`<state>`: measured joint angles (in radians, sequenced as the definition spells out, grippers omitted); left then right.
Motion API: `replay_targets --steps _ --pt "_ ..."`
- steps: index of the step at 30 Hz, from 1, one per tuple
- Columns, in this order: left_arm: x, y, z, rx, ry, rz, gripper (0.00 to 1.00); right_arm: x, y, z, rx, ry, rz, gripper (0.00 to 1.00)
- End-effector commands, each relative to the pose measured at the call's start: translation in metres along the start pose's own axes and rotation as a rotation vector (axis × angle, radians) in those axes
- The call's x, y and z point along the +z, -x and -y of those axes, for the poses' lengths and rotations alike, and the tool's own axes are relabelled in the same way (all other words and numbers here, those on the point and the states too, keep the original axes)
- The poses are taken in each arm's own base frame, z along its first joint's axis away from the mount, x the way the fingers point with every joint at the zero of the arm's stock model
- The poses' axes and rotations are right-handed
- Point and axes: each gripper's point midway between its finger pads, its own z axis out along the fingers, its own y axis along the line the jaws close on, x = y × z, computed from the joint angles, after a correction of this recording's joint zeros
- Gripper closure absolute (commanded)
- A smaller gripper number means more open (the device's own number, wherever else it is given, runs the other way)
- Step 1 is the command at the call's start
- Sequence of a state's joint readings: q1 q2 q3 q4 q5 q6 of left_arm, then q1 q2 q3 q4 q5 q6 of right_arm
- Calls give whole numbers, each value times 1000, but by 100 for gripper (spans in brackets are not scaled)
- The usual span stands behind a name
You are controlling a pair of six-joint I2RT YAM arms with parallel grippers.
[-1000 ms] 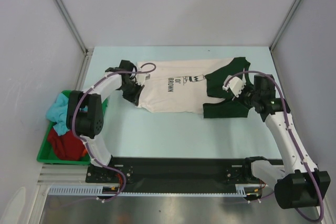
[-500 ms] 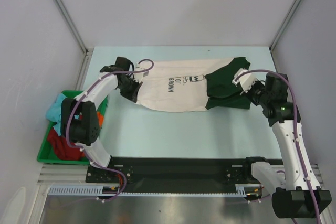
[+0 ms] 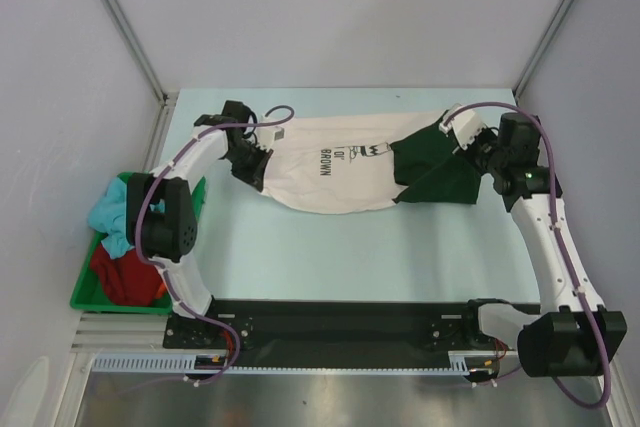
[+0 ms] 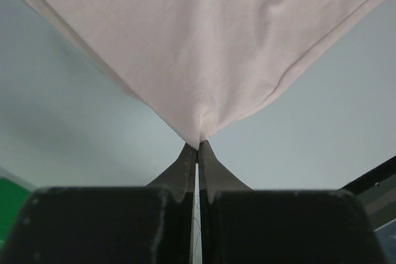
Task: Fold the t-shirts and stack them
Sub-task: Fold the tshirt
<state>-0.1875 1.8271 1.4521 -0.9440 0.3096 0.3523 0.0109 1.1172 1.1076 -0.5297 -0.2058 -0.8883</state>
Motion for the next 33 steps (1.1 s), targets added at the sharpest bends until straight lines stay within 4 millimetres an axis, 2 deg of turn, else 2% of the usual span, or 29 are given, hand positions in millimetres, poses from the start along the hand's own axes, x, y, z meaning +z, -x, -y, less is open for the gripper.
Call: replay_targets --steps 1,8,14,15,16,18,19,22,23,25,33 --pt "-8 16 -6 10 -21 40 99 4 26 34 12 -98 72 100" --pt "-14 34 -25 7 1 63 100 22 40 53 52 -120 102 100" --pt "-11 47 -38 2 8 61 100 43 42 64 49 -128 96 100" --pt "-9 48 -39 0 9 57 99 49 45 68 52 -132 101 100" --pt "-9 50 -41 -3 11 58 100 50 37 78 67 -152 84 100" --pt "-5 56 -46 -7 12 60 100 54 43 87 71 -168 98 100" --pt "-3 57 -48 -11 13 60 100 63 40 88 79 -160 89 100" --pt "1 64 -55 -20 17 61 100 73 44 100 81 -173 96 100" --pt "0 69 -58 -16 25 71 99 83 40 99 87 -160 86 100" --pt "6 69 -64 -26 26 58 100 88 42 107 87 -172 92 100" --pt "13 72 -91 -72 50 60 99 134 36 115 113 -146 76 100"
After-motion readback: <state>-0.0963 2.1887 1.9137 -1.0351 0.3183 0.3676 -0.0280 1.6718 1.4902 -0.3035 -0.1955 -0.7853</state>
